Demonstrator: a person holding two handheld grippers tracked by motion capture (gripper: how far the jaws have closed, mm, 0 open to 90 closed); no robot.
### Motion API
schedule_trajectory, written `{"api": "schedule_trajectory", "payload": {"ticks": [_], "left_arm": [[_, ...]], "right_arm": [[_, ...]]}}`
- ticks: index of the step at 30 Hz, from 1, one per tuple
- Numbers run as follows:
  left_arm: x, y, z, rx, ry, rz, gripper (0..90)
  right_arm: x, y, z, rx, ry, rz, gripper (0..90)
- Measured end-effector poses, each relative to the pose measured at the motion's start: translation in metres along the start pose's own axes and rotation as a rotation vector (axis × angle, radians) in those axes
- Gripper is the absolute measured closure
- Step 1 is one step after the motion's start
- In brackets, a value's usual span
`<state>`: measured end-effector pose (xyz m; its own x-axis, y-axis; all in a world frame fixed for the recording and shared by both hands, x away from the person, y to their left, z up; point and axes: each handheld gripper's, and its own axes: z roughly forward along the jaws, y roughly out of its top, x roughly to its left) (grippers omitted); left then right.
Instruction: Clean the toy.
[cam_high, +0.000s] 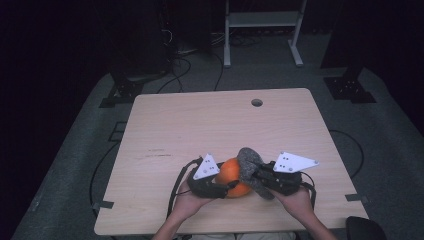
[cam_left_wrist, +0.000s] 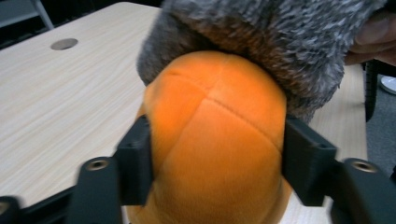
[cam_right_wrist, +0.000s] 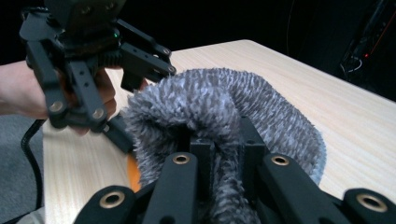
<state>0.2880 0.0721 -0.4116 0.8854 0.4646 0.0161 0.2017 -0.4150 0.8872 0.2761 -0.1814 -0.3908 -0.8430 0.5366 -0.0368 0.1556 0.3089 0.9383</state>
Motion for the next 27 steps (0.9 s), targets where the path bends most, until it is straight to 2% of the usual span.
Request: {"api": "schedule_trajectory", "payload": {"ticks": [1,2,4,6,8,9,10,11,13,14,15,17,18,20,21,22,23,24,25,27], "left_arm": [[0.001,-0.001,0.0,-0.007,-0.025,-0.004,23.8],[0.003,-0.001,0.0,-0.02,-0.046,-0.016,19.2],[0.006,-0.002,0.001,-0.03,-0.053,-0.028,11.9],[0.006,-0.002,0.007,0.009,-0.045,-0.028,7.2],[0.004,-0.004,0.013,0.035,-0.054,-0.024,7.0],[0.002,-0.005,0.014,0.034,-0.047,0.003,7.9],[-0.001,-0.005,0.011,0.026,-0.059,0.029,13.1],[0.0,-0.005,0.009,0.026,-0.086,0.032,17.3],[0.004,-0.007,0.003,-0.021,-0.145,0.023,23.9],[0.005,-0.008,0.001,-0.045,-0.135,0.017,24.5],[0.005,-0.008,0.002,-0.046,-0.122,0.016,22.6],[0.005,-0.007,0.009,-0.007,-0.089,0.004,11.6],[0.004,-0.006,0.016,0.035,-0.079,0.002,7.9],[0.002,-0.008,0.023,0.06,-0.073,0.008,4.1],[0.001,-0.008,0.022,0.052,-0.069,0.019,8.7],[0.001,-0.009,0.019,0.039,-0.052,0.046,16.0],[0.001,-0.009,0.017,0.029,-0.047,0.044,25.1],[0.002,-0.009,0.013,0.015,-0.048,0.026,31.3],[0.003,-0.008,0.011,0.01,-0.047,0.021,35.4],[0.005,-0.005,0.008,0.014,-0.036,0.017,37.1]], "right_arm": [[-0.003,-0.002,0.0,0.011,-0.005,-0.006,80.2],[-0.006,-0.005,0.0,0.017,-0.008,0.009,80.2],[-0.011,-0.012,-0.002,0.016,-0.014,0.036,80.2],[-0.014,-0.016,-0.006,0.009,-0.009,0.061,80.2],[-0.013,-0.015,-0.006,0.013,-0.01,0.052,80.2],[-0.013,-0.015,-0.006,0.014,-0.012,0.047,80.2],[-0.014,-0.014,-0.005,0.017,-0.015,0.04,80.2],[-0.015,-0.014,-0.005,0.02,-0.022,0.043,80.2],[-0.02,-0.016,-0.006,0.024,-0.041,0.049,80.2],[-0.024,-0.017,-0.008,0.024,-0.045,0.06,80.2],[-0.028,-0.019,-0.01,0.021,-0.043,0.08,80.2],[-0.028,-0.02,-0.01,0.021,-0.035,0.089,80.2],[-0.027,-0.02,-0.009,0.021,-0.028,0.089,80.2],[-0.023,-0.018,-0.007,0.02,-0.019,0.072,80.2],[-0.021,-0.017,-0.005,0.023,-0.019,0.059,80.2],[-0.021,-0.016,-0.005,0.023,-0.021,0.053,80.2],[-0.02,-0.016,-0.006,0.022,-0.016,0.056,80.2],[-0.021,-0.016,-0.007,0.02,-0.013,0.055,80.3],[-0.021,-0.015,-0.01,0.016,-0.009,0.059,80.4],[-0.021,-0.014,-0.013,0.021,-0.014,0.047,80.4]]}}
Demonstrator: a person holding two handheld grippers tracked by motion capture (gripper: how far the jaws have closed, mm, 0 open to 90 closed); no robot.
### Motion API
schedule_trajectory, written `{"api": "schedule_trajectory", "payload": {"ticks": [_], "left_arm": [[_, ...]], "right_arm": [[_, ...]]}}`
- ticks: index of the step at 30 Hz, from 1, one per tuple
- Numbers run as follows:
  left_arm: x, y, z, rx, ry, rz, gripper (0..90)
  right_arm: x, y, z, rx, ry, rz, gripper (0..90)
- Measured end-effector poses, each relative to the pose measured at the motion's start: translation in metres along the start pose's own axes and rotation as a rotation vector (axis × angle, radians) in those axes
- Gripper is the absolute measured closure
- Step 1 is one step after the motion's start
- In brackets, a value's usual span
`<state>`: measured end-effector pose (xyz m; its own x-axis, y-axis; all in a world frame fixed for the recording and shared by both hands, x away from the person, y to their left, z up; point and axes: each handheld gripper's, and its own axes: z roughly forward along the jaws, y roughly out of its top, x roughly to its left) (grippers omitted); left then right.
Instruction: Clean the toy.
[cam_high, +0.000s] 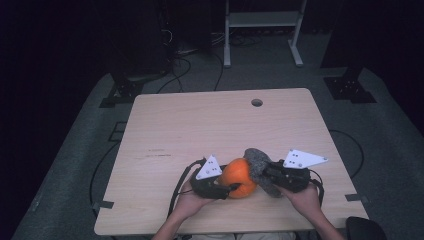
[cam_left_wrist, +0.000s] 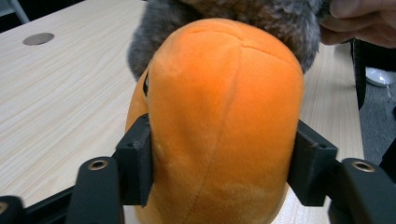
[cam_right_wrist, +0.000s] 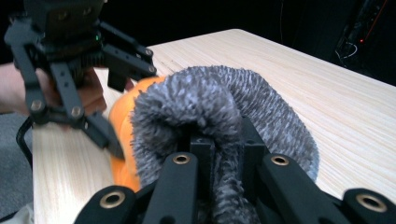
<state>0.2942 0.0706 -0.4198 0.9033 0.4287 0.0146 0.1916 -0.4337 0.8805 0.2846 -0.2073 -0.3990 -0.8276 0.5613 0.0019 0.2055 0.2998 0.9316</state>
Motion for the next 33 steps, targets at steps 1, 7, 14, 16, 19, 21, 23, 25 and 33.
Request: {"api": "schedule_trajectory", "payload": {"ticks": [1,7,14,16,19,21,23,25,33], "left_arm": [[0.0,0.001,-0.001,0.005,0.0,0.001,37.3],[-0.009,0.004,0.005,0.04,0.001,0.017,38.3],[-0.004,0.004,-0.01,-0.001,0.024,0.014,39.4],[-0.005,0.004,-0.006,0.026,0.034,0.022,39.6],[-0.012,0.004,0.004,0.049,0.041,0.047,39.9],[-0.017,0.007,0.005,0.06,0.046,0.074,39.9],[-0.015,0.005,0.003,0.049,0.033,0.071,39.3],[-0.013,0.0,0.001,0.022,0.006,0.077,33.2],[-0.013,0.001,0.005,0.023,0.045,0.077,36.9]], "right_arm": [[0.002,0.0,-0.001,0.002,0.002,-0.006,80.4],[0.026,0.012,0.001,-0.03,0.049,-0.069,80.5],[0.004,0.001,-0.001,0.0,-0.014,-0.004,80.6],[0.01,-0.001,-0.002,-0.002,0.002,-0.015,80.6],[0.027,0.007,0.002,-0.01,0.036,-0.079,80.6],[0.032,0.013,0.005,-0.024,0.044,-0.1,80.6],[0.029,0.016,0.007,-0.025,0.031,-0.1,80.6],[0.018,0.015,0.007,-0.015,0.012,-0.08,80.6],[0.011,0.004,0.001,-0.01,0.003,-0.061,80.7]]}}
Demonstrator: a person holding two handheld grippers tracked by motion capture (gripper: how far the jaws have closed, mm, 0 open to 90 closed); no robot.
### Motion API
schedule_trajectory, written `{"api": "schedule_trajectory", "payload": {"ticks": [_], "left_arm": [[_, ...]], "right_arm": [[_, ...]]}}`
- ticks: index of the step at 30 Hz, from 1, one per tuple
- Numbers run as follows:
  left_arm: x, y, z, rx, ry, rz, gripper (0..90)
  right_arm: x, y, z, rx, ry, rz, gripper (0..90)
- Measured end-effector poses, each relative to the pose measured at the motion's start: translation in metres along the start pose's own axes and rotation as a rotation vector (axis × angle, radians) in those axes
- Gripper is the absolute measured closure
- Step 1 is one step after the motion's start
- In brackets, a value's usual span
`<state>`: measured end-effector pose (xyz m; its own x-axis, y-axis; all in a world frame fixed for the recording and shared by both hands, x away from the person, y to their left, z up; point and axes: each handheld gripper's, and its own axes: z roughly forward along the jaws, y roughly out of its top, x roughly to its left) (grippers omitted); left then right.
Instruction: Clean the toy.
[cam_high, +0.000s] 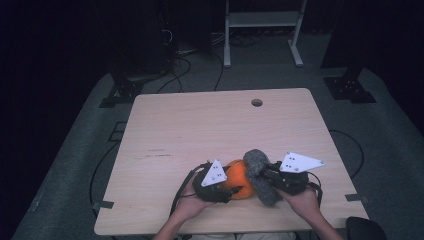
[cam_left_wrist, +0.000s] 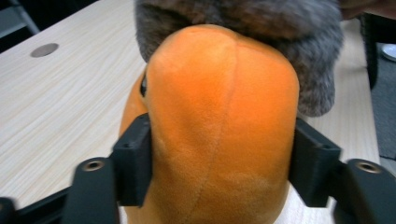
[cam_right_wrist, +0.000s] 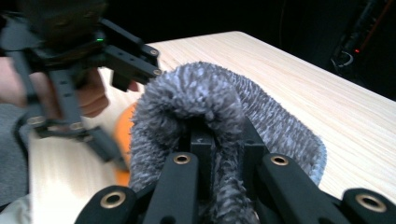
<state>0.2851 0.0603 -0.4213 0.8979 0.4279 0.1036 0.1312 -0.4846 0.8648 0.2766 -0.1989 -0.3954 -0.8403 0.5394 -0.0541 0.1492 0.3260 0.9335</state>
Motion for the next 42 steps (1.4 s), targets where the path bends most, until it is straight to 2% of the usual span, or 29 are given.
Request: {"api": "schedule_trajectory", "payload": {"ticks": [3,6,8,10,11,14,16,17,18,20,23,25,27,29,30,33,36,38,40,42], "left_arm": [[-0.002,0.007,0.002,0.024,0.017,-0.01,38.7],[-0.015,0.011,0.007,0.046,0.023,0.036,39.3],[-0.018,0.012,0.007,0.044,0.031,0.048,39.4],[-0.013,0.01,0.004,0.035,0.013,0.035,38.8],[-0.01,0.007,0.003,0.014,-0.01,0.026,36.6],[0.0,-0.003,0.005,-0.023,-0.082,-0.044,21.5],[0.003,-0.003,0.005,-0.033,-0.094,-0.061,19.2],[0.003,-0.002,0.005,-0.031,-0.091,-0.052,21.9],[0.002,-0.002,0.004,-0.031,-0.075,-0.024,25.9],[0.0,-0.002,0.001,-0.028,-0.056,-0.015,35.2],[0.0,0.003,-0.003,-0.022,-0.017,-0.01,40.1],[-0.003,0.007,0.0,-0.006,-0.013,-0.007,41.0],[-0.012,0.011,0.004,0.013,0.002,0.046,41.6],[-0.023,0.013,0.007,0.036,0.012,0.118,41.7],[-0.024,0.012,0.007,0.038,0.017,0.131,41.7],[-0.014,0.004,0.001,0.014,0.009,0.08,42.0],[-0.007,0.0,-0.004,0.005,0.004,0.048,41.9],[-0.005,-0.001,-0.004,-0.006,0.005,0.021,41.8],[-0.003,-0.001,-0.004,-0.012,0.01,0.0,41.6],[-0.004,0.002,-0.002,-0.009,0.016,0.005,41.6]], "right_arm": [[0.011,0.001,-0.003,-0.012,0.023,-0.014,80.7],[0.025,0.01,0.003,-0.018,0.037,-0.067,80.7],[0.024,0.014,0.007,-0.025,0.037,-0.076,80.7],[0.02,0.016,0.009,-0.02,0.024,-0.072,80.8],[0.016,0.015,0.009,-0.017,0.017,-0.068,80.8],[0.006,0.01,0.005,-0.005,-0.011,-0.045,80.8],[0.003,0.007,0.004,0.001,-0.019,-0.037,80.8],[0.002,0.006,0.003,-0.001,-0.018,-0.032,80.8],[0.002,0.006,0.003,-0.001,-0.019,-0.036,80.8],[0.004,0.006,-0.001,0.009,-0.014,-0.055,80.8],[0.012,0.006,-0.008,0.02,-0.018,-0.091,80.9],[0.019,0.007,-0.009,0.021,0.002,-0.105,80.9],[0.029,0.01,-0.001,0.02,0.035,-0.122,80.9],[0.035,0.014,0.008,0.016,0.054,-0.136,80.9],[0.037,0.016,0.012,0.017,0.053,-0.143,81.0],[0.028,0.019,0.015,0.007,0.023,-0.112,81.1],[0.012,0.016,0.008,-0.002,-0.018,-0.065,81.2],[0.005,0.01,0.001,0.011,-0.037,-0.041,81.2],[0.001,0.003,-0.005,0.015,-0.041,-0.032,81.3],[0.004,-0.002,-0.01,0.02,-0.028,-0.02,81.3]]}}
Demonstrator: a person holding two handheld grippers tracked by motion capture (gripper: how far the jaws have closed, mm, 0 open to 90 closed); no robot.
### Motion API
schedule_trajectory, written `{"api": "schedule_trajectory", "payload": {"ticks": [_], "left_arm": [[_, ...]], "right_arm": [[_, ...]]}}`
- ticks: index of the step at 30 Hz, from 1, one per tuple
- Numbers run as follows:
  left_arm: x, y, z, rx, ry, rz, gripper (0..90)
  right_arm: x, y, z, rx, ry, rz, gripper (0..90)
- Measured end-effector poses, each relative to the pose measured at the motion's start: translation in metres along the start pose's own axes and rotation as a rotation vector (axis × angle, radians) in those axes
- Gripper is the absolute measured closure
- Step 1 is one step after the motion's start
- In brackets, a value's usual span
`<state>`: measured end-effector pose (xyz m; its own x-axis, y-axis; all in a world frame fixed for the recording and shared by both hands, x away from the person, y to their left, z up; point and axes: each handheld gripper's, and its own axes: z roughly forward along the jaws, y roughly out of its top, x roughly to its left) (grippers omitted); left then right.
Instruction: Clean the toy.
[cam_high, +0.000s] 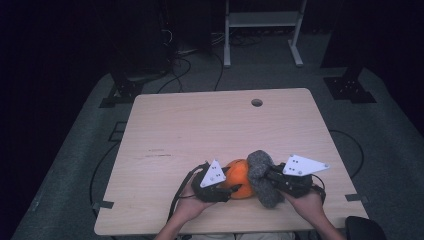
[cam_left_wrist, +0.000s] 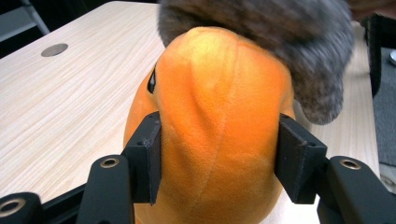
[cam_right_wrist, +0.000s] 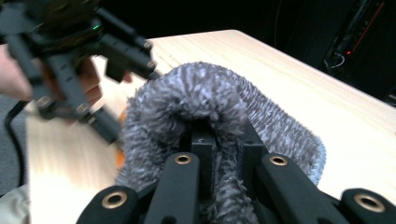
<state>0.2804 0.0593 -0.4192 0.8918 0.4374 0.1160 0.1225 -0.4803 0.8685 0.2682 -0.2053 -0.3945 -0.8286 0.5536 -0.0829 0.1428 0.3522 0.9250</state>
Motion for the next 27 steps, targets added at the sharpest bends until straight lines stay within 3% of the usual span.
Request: {"api": "schedule_trajectory", "payload": {"ticks": [2,5,8,11,14,18,19,21,25,27], "left_arm": [[-0.004,0.003,0.003,0.005,0.001,0.016,41.6],[-0.014,0.006,0.008,0.016,-0.004,0.072,41.7],[-0.021,0.005,0.011,0.017,0.009,0.104,41.6],[-0.012,0.002,0.005,-0.002,0.013,0.051,42.1],[-0.002,-0.003,-0.001,-0.023,0.012,-0.012,42.4],[0.003,-0.002,-0.002,-0.025,0.04,-0.033,42.5],[0.001,-0.001,0.0,-0.021,0.037,-0.024,42.5],[-0.006,0.002,0.003,-0.002,0.038,0.018,42.5],[-0.024,0.006,0.01,0.032,0.041,0.145,41.6],[-0.023,0.005,0.008,0.032,0.049,0.141,41.4]], "right_arm": [[0.006,-0.001,-0.001,-0.001,0.026,-0.014,81.3],[0.017,0.007,0.005,-0.014,0.06,-0.049,81.3],[0.016,0.014,0.014,-0.018,0.057,-0.057,81.4],[0.004,0.015,0.02,-0.02,0.03,-0.035,81.5],[-0.007,0.008,0.014,-0.007,-0.009,-0.008,81.5],[-0.012,-0.007,0.005,0.027,-0.023,0.024,81.6],[-0.01,-0.01,0.004,0.031,-0.01,0.034,81.6],[-0.001,-0.007,0.005,0.028,0.0,0.004,81.6],[0.008,0.011,0.012,-0.015,0.044,-0.015,81.5],[0.007,0.018,0.021,-0.008,0.046,-0.02,81.6]]}}
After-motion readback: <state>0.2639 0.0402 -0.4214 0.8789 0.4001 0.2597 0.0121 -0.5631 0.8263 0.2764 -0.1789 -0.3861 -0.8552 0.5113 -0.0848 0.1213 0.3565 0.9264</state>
